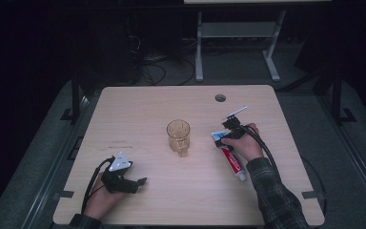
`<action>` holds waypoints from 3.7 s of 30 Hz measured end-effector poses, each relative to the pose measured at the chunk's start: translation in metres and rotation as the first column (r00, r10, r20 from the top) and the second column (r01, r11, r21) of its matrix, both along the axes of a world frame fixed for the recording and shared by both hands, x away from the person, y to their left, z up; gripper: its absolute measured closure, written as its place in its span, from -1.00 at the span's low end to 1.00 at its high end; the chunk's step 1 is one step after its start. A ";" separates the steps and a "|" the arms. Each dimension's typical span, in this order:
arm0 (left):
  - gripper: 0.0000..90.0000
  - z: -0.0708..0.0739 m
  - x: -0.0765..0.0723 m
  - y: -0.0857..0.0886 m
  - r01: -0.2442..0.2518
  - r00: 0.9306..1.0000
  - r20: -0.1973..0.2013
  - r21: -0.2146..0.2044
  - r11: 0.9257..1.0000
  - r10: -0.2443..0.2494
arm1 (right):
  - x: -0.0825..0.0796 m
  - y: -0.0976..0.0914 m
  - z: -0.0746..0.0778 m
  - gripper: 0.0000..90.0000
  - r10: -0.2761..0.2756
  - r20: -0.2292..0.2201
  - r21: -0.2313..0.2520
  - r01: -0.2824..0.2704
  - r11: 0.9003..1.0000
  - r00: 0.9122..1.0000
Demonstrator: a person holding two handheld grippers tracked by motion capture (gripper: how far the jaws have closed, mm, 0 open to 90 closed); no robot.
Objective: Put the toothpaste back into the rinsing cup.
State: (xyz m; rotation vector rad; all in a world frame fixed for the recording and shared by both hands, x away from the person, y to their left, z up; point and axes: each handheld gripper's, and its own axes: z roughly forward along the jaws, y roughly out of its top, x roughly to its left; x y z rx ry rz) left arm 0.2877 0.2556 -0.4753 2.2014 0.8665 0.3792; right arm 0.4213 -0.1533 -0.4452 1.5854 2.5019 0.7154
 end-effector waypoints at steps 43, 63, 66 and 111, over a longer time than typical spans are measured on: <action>-0.71 0.000 0.000 0.000 0.002 1.000 0.000 0.000 1.000 -0.002 | -0.003 0.005 0.001 0.38 0.023 0.051 -0.060 -0.020 0.998 0.998; -0.71 0.000 0.000 0.000 0.003 1.000 0.001 0.000 1.000 -0.003 | -0.018 -0.006 0.025 0.52 0.020 0.184 0.078 -0.035 0.996 0.983; -0.71 0.000 0.000 0.000 0.003 1.000 0.001 0.000 1.000 -0.003 | -0.021 -0.008 0.029 0.53 0.019 0.204 0.102 -0.041 0.994 0.979; -0.71 0.000 0.000 0.000 0.002 1.000 0.001 -0.001 1.000 -0.002 | -0.041 -0.030 0.091 0.57 -0.087 0.525 0.387 -0.147 0.910 0.847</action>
